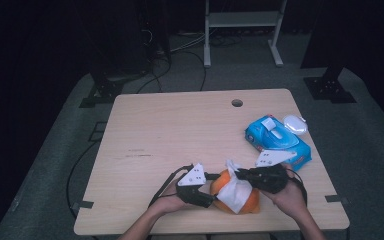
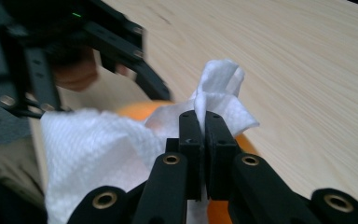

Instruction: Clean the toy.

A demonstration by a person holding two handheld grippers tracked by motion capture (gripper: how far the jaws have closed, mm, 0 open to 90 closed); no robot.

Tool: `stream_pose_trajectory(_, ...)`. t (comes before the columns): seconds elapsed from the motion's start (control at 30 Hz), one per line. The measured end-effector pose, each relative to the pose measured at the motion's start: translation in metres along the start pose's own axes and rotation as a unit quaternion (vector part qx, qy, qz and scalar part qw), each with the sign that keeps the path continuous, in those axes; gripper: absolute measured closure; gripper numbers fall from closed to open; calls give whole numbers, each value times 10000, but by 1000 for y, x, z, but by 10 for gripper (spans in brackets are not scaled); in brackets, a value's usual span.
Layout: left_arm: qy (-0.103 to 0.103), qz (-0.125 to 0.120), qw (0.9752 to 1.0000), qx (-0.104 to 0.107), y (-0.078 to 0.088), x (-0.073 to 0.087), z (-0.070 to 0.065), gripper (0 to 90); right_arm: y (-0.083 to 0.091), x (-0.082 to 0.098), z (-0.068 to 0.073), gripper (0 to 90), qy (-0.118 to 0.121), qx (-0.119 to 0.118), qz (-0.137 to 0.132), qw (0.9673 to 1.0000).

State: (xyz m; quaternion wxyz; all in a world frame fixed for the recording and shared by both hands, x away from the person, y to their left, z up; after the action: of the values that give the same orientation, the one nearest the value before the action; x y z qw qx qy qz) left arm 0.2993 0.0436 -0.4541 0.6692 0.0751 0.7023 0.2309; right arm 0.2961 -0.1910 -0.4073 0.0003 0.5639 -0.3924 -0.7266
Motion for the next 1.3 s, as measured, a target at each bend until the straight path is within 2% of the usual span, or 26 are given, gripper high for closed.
stream_pose_trajectory(0.1,88,-24,10000,37,0,1,4,360,5,9,-11,863,-244,17,-49,9997)
stream_pose_trajectory(0.13,168,-32,9998,39,0,-1,4,335,5,10,-11,863,-254,16,-60,9997)
stream_pose_trajectory(0.23,366,-159,9992,74,3,-6,6,267,2,9,-6,864,-120,57,10,9999)
stream_pose_trajectory(0.33,593,-294,9977,140,3,-8,6,255,1,4,3,865,-36,-166,-9,9999)
stream_pose_trajectory(0.43,384,-159,9991,120,0,-6,3,301,-2,-1,13,865,92,-338,-44,9994)
stream_pose_trajectory(0.57,380,-99,9992,104,0,-2,4,327,-10,-4,23,861,335,-298,17,9990)
stream_pose_trajectory(0.83,413,-83,9991,92,2,2,7,341,6,5,5,861,153,-58,-8,9999)
stream_pose_trajectory(0.93,454,-99,9989,86,1,3,8,341,12,8,-3,861,0,38,-89,10000)
stream_pose_trajectory(0.97,447,-92,9989,80,1,3,7,341,13,9,-2,861,-33,36,-102,9999)
stream_pose_trajectory(1.1,461,-82,9989,63,3,6,9,340,11,5,3,860,110,40,-77,9999)
stream_pose_trajectory(1.17,471,-68,9988,67,4,7,9,340,13,6,0,861,107,29,-89,9999)
stream_pose_trajectory(1.3,519,-102,9986,68,3,7,10,340,17,14,-8,861,-59,50,-81,9999)
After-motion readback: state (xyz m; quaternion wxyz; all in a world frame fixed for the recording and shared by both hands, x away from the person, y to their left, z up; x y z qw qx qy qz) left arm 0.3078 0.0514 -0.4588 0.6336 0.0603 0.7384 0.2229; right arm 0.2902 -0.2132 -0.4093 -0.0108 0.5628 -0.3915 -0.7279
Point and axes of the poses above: each handheld gripper's, and its own axes: y roughly backward along the jaws, x roughly out of its underside, z roughly to its left, the point moved 2 cm from there along -y, roughly forward along the jaws
